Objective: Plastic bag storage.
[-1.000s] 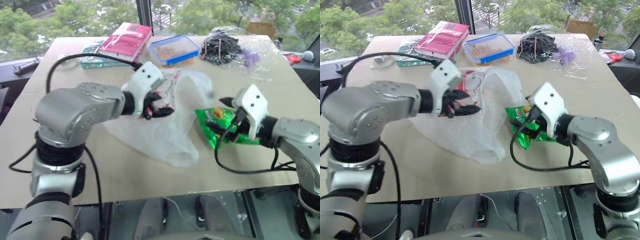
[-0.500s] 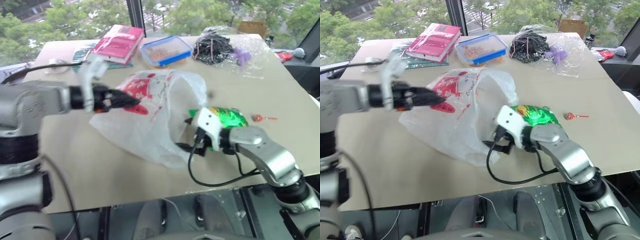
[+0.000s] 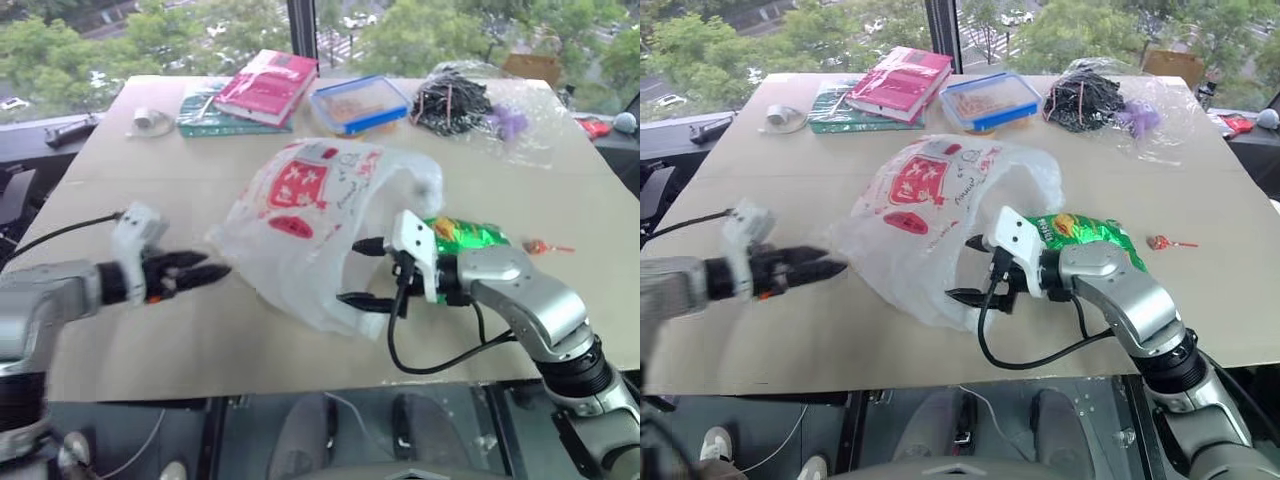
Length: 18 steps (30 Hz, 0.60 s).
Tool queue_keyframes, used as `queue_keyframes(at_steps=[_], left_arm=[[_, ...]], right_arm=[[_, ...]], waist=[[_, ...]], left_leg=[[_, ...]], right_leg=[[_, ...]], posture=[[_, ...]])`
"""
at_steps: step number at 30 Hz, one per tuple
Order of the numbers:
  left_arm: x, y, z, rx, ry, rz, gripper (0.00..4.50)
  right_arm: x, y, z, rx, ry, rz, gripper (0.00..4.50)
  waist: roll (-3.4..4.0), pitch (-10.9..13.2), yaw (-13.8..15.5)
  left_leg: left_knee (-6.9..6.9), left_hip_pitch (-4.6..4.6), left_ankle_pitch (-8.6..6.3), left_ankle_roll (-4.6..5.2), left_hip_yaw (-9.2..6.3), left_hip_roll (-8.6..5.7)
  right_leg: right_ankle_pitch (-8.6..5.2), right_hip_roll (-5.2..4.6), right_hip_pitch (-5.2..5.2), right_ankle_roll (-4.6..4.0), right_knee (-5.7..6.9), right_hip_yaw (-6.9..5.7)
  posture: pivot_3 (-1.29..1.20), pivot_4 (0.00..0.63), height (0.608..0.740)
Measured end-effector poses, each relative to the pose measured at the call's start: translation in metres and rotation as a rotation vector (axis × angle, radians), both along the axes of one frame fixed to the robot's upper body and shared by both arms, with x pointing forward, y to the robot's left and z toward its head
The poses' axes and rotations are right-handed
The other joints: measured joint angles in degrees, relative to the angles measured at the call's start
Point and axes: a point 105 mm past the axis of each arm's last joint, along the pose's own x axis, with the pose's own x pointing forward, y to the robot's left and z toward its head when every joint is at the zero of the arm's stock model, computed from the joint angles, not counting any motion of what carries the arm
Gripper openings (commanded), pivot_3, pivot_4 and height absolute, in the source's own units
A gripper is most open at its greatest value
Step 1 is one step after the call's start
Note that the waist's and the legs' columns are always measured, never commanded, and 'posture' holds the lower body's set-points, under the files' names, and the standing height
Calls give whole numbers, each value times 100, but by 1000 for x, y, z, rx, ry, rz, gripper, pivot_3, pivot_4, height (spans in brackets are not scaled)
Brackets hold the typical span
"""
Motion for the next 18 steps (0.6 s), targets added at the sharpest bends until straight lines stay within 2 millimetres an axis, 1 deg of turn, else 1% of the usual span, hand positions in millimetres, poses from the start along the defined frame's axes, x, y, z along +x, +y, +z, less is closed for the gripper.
queue_keyframes(at_steps=[1, 2, 3, 5, 6, 10, 11, 12, 13, 15, 18], left_arm=[[6, -2, 0, -1, -12, 18, 3350], [21, -4, 2, 6, -39, 57, 3350], [28, -3, 5, 19, -57, 83, 3350], [47, 10, 14, 72, -104, 169, 3350], [57, 22, 20, 96, -135, 233, 3350], [68, 34, 27, 103, -165, 290, 3350], [68, 35, 29, 78, -154, 269, 3350], [62, 35, 32, 42, -129, 211, 3350], [52, 36, 39, 15, -106, 144, 3350], [31, 38, 53, -6, -83, 34, 3350], [-3, 34, 69, -92, -29, -110, 4181]], right_arm=[[2, 3, 1, -1, -5, 0, 4500], [8, 4, 3, -7, -22, -26, 4500], [11, 6, 4, -6, -32, -37, 4500], [17, 9, 7, 13, -39, -70, 4500], [21, 14, 10, 29, -40, -89, 4500], [25, 23, 15, 56, -55, -109, 4500], [24, 26, 18, 67, -58, -101, 4500], [22, 28, 19, 74, -58, -90, 4500], [22, 28, 19, 73, -56, -84, 4500], [22, 19, 18, 61, -52, -88, 4500], [21, -10, 15, 33, -51, -128, 4500]], waist=[[-8, -4, -16], [-22, -10, -36], [-26, -12, -54], [-26, -12, -111], [-26, -12, -160], [-25, -12, -210], [-25, -11, -216], [-30, -8, -233], [-32, -7, -247], [-29, -4, -269], [-26, -2, -218]], left_leg=[[1, -3, 2, -3, 1, -5], [1, -2, 12, -20, 3, -10], [0, -4, 12, -21, 3, -14], [-7, -2, 12, -22, 9, -12], [-17, -6, 13, -23, 9, -9], [-27, -16, 12, -23, 12, -2], [-27, -17, 11, -23, 15, -1], [-27, -22, 11, -23, 17, 1], [-27, -24, 11, -23, 17, 4], [-28, -23, 10, -21, 17, 13], [-27, -23, 6, -16, 15, 16]], right_leg=[[1, 1, -3, 1, 1, 1], [1, 2, -4, 2, 2, 1], [1, 4, -8, 2, 2, 1], [1, 7, -13, 2, 1, 5], [0, 12, -22, 1, 0, 6], [-1, 19, -32, 1, -6, 7], [-1, 18, -33, 1, -7, 7], [-1, 19, -36, 2, -7, 8], [-1, 20, -37, 2, -6, 7], [-2, 13, -38, 3, -12, 9], [-3, 4, -34, 4, -13, 5]], posture=[[0, 150, 740], [0, 150, 740], [0, 150, 740], [0, 150, 740], [0, 150, 740], [0, 150, 740], [0, 150, 740], [0, 150, 740], [0, 150, 740], [0, 150, 740], [0, 150, 740]])
